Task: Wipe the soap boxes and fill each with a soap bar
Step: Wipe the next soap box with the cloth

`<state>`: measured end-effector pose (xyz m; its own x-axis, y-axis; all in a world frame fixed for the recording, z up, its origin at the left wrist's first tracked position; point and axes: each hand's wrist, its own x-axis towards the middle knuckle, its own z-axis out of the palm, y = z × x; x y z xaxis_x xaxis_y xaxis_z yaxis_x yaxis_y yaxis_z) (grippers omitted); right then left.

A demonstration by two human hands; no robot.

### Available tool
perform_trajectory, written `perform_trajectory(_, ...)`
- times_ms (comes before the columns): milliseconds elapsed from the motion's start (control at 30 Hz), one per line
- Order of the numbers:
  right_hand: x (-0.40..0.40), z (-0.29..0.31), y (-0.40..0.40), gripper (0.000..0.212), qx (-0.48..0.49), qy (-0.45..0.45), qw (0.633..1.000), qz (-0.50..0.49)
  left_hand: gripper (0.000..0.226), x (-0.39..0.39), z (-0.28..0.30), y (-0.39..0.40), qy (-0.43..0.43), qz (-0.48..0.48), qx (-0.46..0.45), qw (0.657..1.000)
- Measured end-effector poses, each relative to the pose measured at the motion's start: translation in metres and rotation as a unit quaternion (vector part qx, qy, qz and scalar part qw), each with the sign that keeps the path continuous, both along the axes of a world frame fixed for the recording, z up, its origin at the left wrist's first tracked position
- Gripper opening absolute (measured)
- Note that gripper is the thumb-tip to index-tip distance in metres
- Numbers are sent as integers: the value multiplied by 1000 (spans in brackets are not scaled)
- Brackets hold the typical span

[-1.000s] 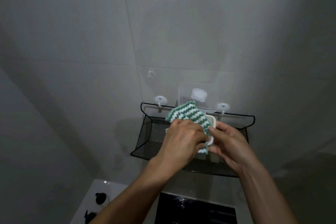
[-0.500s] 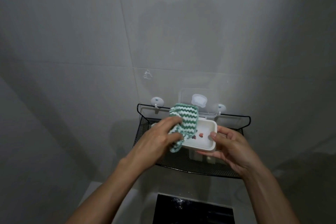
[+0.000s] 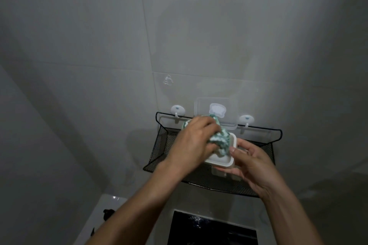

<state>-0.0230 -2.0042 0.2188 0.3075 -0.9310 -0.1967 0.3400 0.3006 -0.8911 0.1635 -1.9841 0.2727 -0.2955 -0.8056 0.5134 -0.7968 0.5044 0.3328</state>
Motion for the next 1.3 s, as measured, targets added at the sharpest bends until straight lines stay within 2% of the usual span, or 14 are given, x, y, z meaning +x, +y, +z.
perform_trajectory(100,-5,-1,0,42,9,-14,1000,-6,48,0,-7,-7,-88,12,-9,996)
perform_trajectory(167,-10,-2,0,42,20,-19,1000,-11,42,6,-12,-9,-90,16,-22,996)
perform_trajectory(267,-12,-3,1,44,15,-12,1000,-10,29,10,-18,-11,-52,44,-6,998)
perform_trajectory(467,-5,-1,3,48,-9,2,999,-32,20,8,-22,-18,49,155,63,985)
perform_trajectory(600,-1,-2,1,36,-23,12,998,-60,19,8,-26,-18,74,198,106,972)
perform_trajectory(733,-1,-2,-4,32,-25,26,996,-76,21,11,-32,-14,120,208,146,960)
perform_trajectory(933,-9,-5,-8,35,-7,51,996,-77,21,21,-47,-7,179,135,150,963)
perform_trajectory(1100,-22,-8,-9,27,35,51,993,-98,29,37,-67,-9,92,191,148,966)
perform_trajectory(1300,-25,-4,-14,25,29,71,994,-75,23,46,-86,-18,-72,152,290,942)
